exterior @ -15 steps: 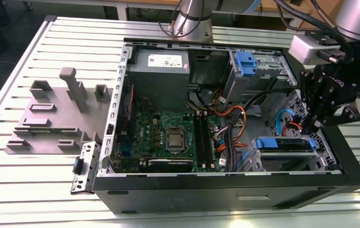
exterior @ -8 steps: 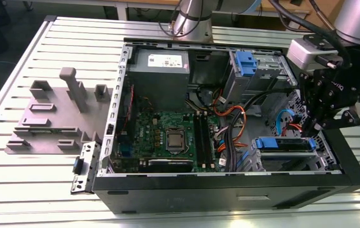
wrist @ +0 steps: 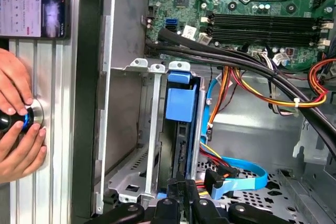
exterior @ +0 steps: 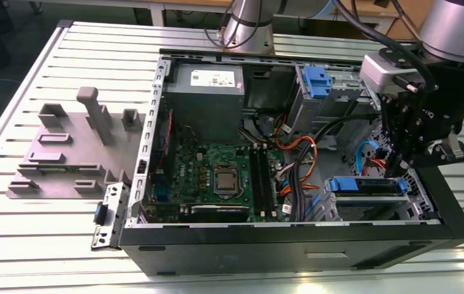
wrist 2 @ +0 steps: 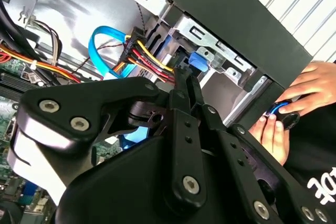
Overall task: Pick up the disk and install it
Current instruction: 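Insert the first disk wire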
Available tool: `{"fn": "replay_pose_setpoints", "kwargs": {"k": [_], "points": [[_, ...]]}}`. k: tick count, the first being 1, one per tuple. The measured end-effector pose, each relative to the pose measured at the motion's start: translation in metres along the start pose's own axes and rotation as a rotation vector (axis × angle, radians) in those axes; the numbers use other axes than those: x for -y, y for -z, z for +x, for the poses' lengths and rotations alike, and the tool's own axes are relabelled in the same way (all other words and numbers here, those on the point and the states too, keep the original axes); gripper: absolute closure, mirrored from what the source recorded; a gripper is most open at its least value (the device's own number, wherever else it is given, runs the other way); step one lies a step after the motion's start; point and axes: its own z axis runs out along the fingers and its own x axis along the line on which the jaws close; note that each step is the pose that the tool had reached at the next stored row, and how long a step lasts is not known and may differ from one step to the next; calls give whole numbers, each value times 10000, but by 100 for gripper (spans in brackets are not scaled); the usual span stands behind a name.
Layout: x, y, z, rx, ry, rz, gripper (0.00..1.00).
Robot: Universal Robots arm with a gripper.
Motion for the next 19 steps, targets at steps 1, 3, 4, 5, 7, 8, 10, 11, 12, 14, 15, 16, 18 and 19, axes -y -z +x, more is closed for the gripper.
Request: {"fn": "replay_pose_setpoints", "kwargs": {"k": [1, 3, 4, 5, 7, 8, 10, 11, 12, 14, 15, 16, 18, 19], "points": [[-1, -4, -1, 15, -51, -9, 84], [-3, -10, 4, 57, -96, -13, 84], [-7, -14, 15, 90, -102, -9, 84], [-14, -17, 27, 128, -108, -4, 84], [-32, -22, 41, 187, -119, 14, 84], [-38, -26, 41, 201, -124, 19, 84], [-42, -36, 39, 205, -162, 14, 84], [-43, -42, 38, 202, -208, 6, 84], [-46, -45, 37, 202, -246, -1, 84], [-53, -52, 38, 227, -287, -6, 84], [-55, -55, 38, 239, -302, -8, 84], [-57, -58, 38, 248, -317, -11, 84], [-61, -65, 40, 262, -353, -16, 84], [-63, -68, 41, 267, -371, -19, 84]]}}
